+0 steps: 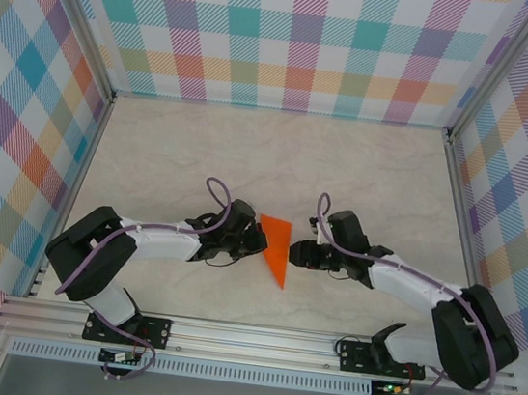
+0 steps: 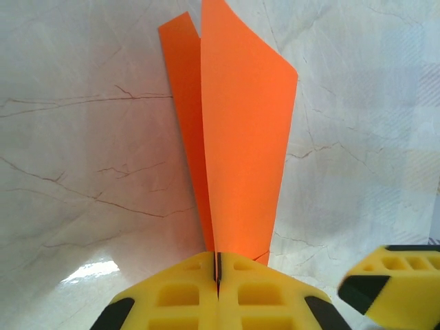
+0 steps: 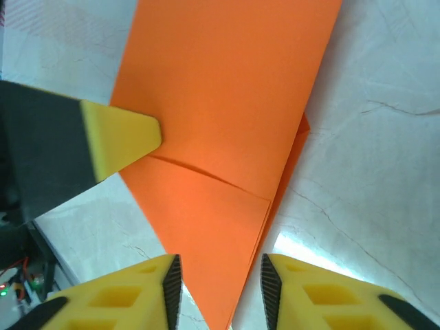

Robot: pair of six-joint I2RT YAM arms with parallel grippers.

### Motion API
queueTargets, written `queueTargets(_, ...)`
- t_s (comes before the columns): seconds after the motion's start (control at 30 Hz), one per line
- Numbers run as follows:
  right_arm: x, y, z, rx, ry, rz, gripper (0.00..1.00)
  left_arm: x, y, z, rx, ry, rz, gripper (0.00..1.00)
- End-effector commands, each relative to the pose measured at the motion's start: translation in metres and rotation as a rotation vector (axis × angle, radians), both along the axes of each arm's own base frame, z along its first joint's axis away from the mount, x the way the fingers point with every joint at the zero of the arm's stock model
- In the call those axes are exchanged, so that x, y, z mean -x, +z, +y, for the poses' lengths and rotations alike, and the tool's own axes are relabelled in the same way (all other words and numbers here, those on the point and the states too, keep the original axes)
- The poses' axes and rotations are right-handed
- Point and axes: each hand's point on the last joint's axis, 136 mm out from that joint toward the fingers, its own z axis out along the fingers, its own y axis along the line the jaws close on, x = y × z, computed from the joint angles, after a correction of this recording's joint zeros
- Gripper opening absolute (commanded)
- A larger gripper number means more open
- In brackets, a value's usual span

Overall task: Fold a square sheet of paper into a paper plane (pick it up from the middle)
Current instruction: Fold the wing for the fifth time at the center of the table.

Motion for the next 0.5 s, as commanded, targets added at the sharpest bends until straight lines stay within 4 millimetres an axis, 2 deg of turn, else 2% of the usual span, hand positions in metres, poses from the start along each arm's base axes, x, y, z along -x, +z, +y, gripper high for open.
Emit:
queueTargets(0.0, 0.014, -0.014, -0.017, 0.152, 0.035, -0.122, 0.50, -0.002, 0.008, -0.001, -0.001, 0.016, -0.004, 0.00)
queueTargets(0.13, 0.026, -0.021, -0.017, 0.293, 0.082, -0.265, 0.50, -0.002, 0.009, -0.003, 0.013, 0.017, -0.002, 0.00)
queueTargets(0.3, 0.030, -0.006, -0.004, 0.365, 0.127, -0.441, 0.48, -0.002, 0.010, -0.005, 0.016, 0.016, 0.006, 0.00)
queueTargets(0.47, 0.038, -0.011, 0.016, 0.432, 0.198, -0.539, 0.49, -0.001, 0.010, -0.004, 0.013, 0.018, 0.011, 0.00)
